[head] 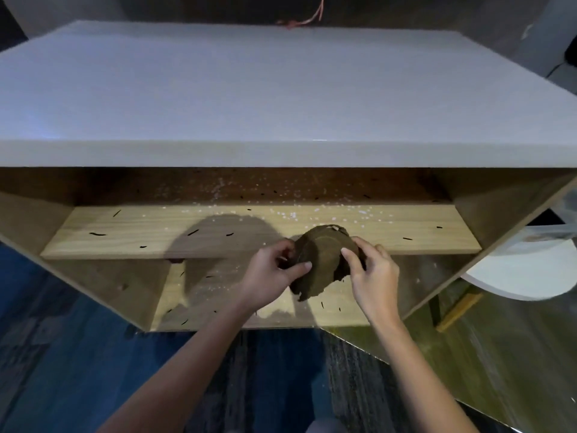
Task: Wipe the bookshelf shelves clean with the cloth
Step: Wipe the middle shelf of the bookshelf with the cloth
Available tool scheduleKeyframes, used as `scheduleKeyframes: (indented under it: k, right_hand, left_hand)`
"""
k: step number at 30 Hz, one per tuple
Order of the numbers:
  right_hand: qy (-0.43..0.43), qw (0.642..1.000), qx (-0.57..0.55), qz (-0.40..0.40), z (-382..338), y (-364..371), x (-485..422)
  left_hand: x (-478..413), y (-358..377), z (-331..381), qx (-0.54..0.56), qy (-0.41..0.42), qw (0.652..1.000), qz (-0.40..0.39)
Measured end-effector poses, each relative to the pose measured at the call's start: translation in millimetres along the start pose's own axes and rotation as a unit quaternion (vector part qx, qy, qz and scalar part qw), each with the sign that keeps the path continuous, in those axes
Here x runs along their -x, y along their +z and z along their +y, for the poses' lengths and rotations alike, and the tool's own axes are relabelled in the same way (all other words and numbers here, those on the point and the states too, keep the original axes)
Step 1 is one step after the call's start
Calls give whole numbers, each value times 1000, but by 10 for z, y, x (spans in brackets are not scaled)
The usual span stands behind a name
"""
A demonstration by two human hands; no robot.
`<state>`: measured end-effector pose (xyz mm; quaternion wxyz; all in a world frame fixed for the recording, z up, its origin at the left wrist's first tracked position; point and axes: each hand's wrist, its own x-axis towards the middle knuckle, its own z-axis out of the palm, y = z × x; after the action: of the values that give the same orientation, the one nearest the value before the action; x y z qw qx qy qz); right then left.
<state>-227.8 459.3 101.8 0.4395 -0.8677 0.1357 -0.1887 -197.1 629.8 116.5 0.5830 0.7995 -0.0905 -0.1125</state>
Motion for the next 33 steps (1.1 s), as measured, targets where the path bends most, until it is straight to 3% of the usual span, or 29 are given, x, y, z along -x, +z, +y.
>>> scheduleKeyframes:
  k: [2,5,10,15,18,22,24,28,33]
  right_hand:
    - [-4,999,-15,34,20,22,-57]
    - [-2,999,-46,24,94,73,-155]
    - [-2,977,-212,31,135,124,-169]
    - [-93,943,-292,130,155,242,-333]
    - [-123,927,-314,161,219,171,-585]
    - [-135,941,-270,156,269,-143,-896]
    - [-145,946,-231,174,282,-367,-1004]
    - [-137,971,38,191,484,-701,-1247]
    - [-144,933,288,164,1019,-740,-1557]
  left_hand:
    - [-106,58,-41,32,23,999,-24]
    - [-303,174,-156,96,45,993,-59]
    - [-550,305,-221,179,106,972,-108]
    - [-636,485,-298,140,206,945,-210]
    - [-803,453,-332,80,287,944,-143]
    - [-1102,301,-390,-81,310,946,50]
    - [-1180,343,-455,-170,323,929,56]
    - [-1316,504,-541,-334,348,875,43]
    - [-1350,533,-579,-320,361,870,99]
